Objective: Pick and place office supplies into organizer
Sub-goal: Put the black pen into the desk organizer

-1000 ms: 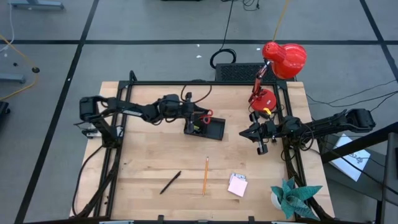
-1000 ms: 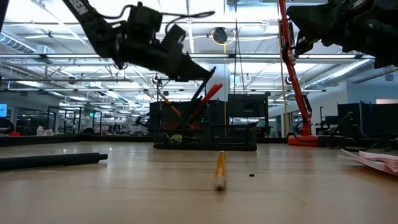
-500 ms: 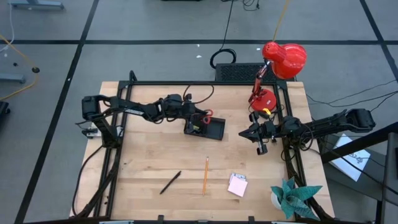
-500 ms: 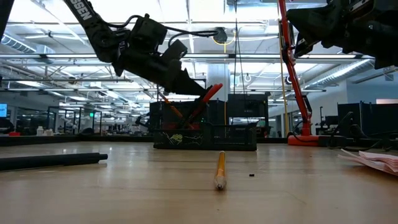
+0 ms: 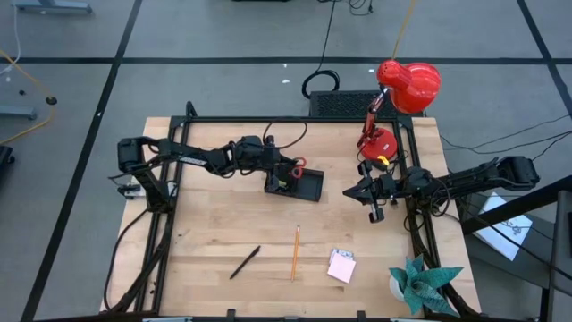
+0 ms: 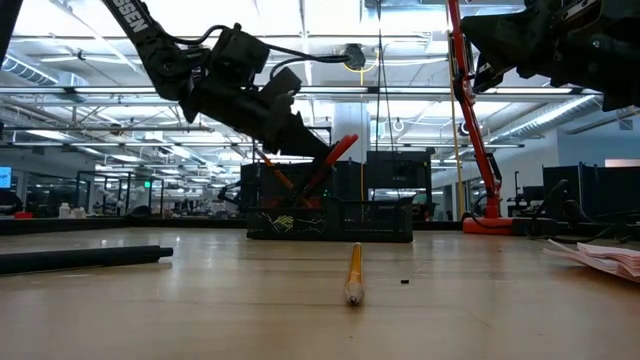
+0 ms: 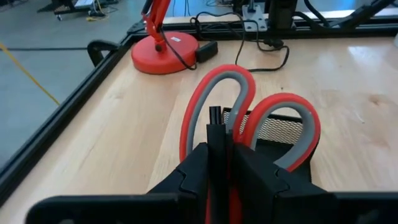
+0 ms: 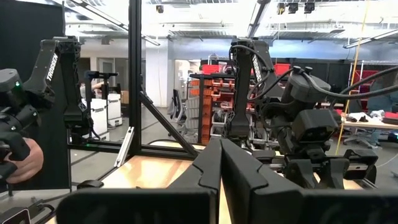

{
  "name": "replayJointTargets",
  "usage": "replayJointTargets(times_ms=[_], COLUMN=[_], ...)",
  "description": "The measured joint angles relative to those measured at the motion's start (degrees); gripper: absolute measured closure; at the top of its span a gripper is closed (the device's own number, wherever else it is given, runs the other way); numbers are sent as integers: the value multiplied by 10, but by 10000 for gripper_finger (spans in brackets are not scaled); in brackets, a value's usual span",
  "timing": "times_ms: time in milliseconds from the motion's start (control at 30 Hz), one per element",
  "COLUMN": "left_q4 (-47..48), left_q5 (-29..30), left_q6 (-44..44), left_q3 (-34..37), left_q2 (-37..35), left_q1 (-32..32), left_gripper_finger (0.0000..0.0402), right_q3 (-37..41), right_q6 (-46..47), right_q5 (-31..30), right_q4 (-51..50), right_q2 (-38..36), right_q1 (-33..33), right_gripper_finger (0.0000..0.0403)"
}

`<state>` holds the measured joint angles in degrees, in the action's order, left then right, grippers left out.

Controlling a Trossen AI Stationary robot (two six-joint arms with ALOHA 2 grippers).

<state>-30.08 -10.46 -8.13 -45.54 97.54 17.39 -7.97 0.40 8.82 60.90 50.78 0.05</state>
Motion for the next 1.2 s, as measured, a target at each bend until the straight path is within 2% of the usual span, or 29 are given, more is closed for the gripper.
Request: replayJointTargets(times_ms=[267,400,633,733,800,867,933,1067,1200], left_q4=[18,22,42,102,158,228,295,414,475], left_q5=[-1,1,71,108,142,202,269,364,405], left_q6=[28,-6,-44,-48,-49,-47,-9,149,341], left_q3=[0,0,0,-1,-1,-1,-1,-1,-1], left_q2=[-1,-13,-124,-189,-236,-280,-309,-332,-308], left_q1=[-1,-3,-31,-51,-82,-131,-192,-324,-437], left_gripper_finger=[249,222,215,215,215,215,215,215,215], right_q3=[0,0,0,0,0,0,0,0,0], right_q6=[4,4,4,4,4,4,4,4,5], right_q5=[0,0,0,0,0,1,2,2,2], right_q4=[1,1,1,0,0,0,-4,-6,-5], right_q2=[0,0,0,0,0,0,0,0,0], right_q1=[0,0,0,0,0,0,0,0,0], right_gripper_finger=[399,399,399,399,399,399,399,399,399])
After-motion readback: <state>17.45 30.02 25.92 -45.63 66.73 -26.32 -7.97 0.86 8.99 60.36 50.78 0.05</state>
